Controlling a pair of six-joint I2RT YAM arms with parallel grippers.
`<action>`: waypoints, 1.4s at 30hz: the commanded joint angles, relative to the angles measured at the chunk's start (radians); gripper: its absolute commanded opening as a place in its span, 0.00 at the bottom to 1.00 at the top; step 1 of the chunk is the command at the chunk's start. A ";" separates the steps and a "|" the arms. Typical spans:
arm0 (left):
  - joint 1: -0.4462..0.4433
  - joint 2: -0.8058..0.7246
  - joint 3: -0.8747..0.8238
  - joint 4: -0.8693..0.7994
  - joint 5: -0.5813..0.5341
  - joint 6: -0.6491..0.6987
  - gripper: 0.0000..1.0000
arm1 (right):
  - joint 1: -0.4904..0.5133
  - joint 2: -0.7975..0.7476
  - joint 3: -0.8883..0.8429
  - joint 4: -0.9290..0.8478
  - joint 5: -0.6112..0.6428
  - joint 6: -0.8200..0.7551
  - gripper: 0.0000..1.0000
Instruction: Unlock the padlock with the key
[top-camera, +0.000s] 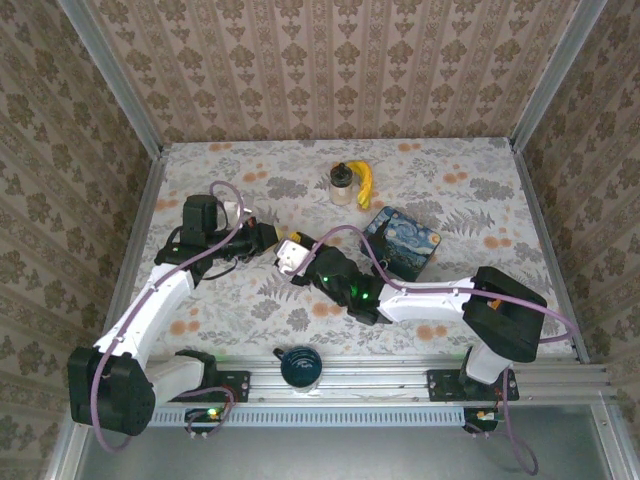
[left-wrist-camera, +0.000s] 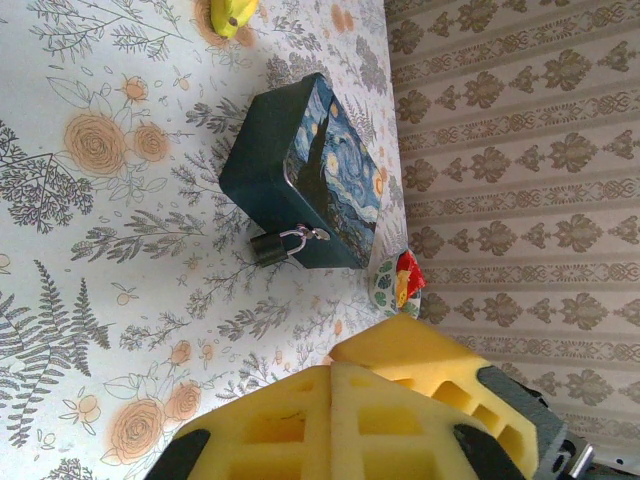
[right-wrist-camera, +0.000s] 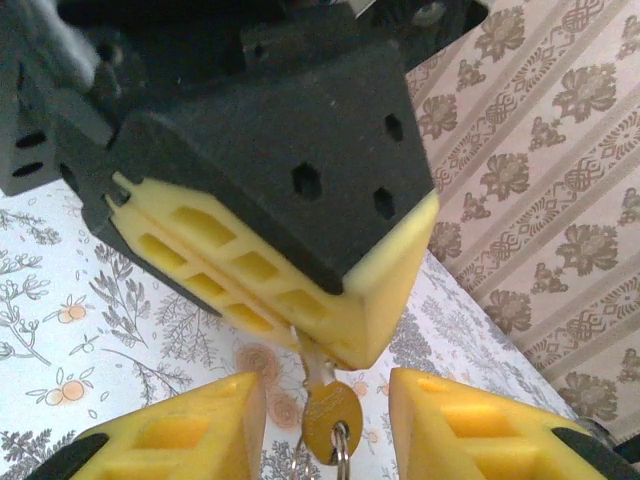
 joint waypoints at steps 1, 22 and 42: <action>0.011 -0.011 0.034 0.007 0.026 -0.011 0.00 | 0.004 0.015 0.036 -0.006 0.023 -0.022 0.37; 0.012 -0.011 0.017 0.039 0.040 -0.034 0.00 | 0.005 0.029 0.055 -0.019 0.051 -0.008 0.00; 0.043 -0.186 -0.074 0.215 -0.258 0.028 0.65 | -0.035 -0.284 -0.033 -0.351 -0.008 0.446 0.00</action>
